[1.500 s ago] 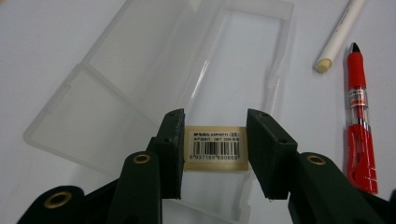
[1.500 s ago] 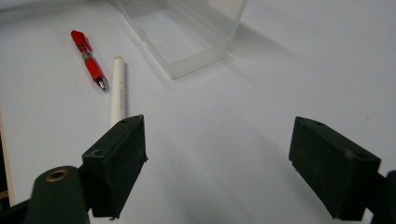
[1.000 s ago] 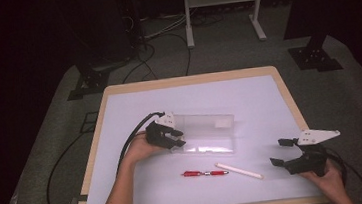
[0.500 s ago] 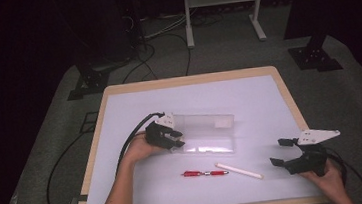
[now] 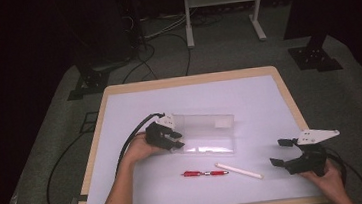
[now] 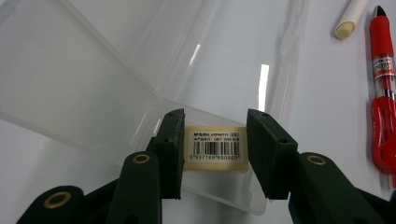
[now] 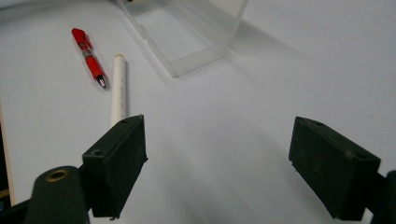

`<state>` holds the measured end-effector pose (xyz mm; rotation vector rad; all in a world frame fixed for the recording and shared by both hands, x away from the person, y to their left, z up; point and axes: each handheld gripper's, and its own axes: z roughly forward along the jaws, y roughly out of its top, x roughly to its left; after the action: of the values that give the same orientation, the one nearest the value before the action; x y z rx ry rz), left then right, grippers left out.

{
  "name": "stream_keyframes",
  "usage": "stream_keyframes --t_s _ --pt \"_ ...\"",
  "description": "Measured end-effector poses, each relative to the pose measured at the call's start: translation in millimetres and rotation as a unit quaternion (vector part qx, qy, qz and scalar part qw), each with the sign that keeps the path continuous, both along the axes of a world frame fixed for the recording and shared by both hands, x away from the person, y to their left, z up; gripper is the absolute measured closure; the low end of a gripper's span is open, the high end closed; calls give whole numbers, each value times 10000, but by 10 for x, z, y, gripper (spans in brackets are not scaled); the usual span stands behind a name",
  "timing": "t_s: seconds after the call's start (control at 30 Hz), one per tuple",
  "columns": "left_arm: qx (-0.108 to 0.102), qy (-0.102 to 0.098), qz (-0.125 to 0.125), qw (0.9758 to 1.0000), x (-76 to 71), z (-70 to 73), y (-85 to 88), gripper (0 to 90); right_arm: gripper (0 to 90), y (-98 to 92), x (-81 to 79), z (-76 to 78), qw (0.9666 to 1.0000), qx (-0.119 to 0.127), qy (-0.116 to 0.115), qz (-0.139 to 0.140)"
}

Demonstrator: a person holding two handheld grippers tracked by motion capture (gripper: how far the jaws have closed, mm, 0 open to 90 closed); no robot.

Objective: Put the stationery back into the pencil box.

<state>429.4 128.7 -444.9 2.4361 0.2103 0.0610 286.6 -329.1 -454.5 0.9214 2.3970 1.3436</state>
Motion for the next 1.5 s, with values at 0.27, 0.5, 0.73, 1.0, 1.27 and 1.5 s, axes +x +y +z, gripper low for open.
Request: stream_keyframes --t_s 0.27,0.5,0.73,1.0,1.27,1.5 --pt "-5 -14 80 10000 15 13 33 577 180 1 3 -1 10000 2 10 9" --pt "-111 -40 146 9998 23 50 77 553 180 7 2 -3 10000 -9 5 32" --pt "-180 -83 117 9997 -37 111 60 539 180 9 6 -7 10000 -14 16 45" --pt "-312 -227 -112 9992 -191 253 -55 527 180 6 15 -15 10000 -4 23 42" --pt "-376 -218 -304 9986 -333 372 -188 488 179 15 30 -14 10000 -12 33 38" --pt "-382 -200 -448 9981 -458 410 -301 454 180 22 19 0 10000 -38 -14 32"
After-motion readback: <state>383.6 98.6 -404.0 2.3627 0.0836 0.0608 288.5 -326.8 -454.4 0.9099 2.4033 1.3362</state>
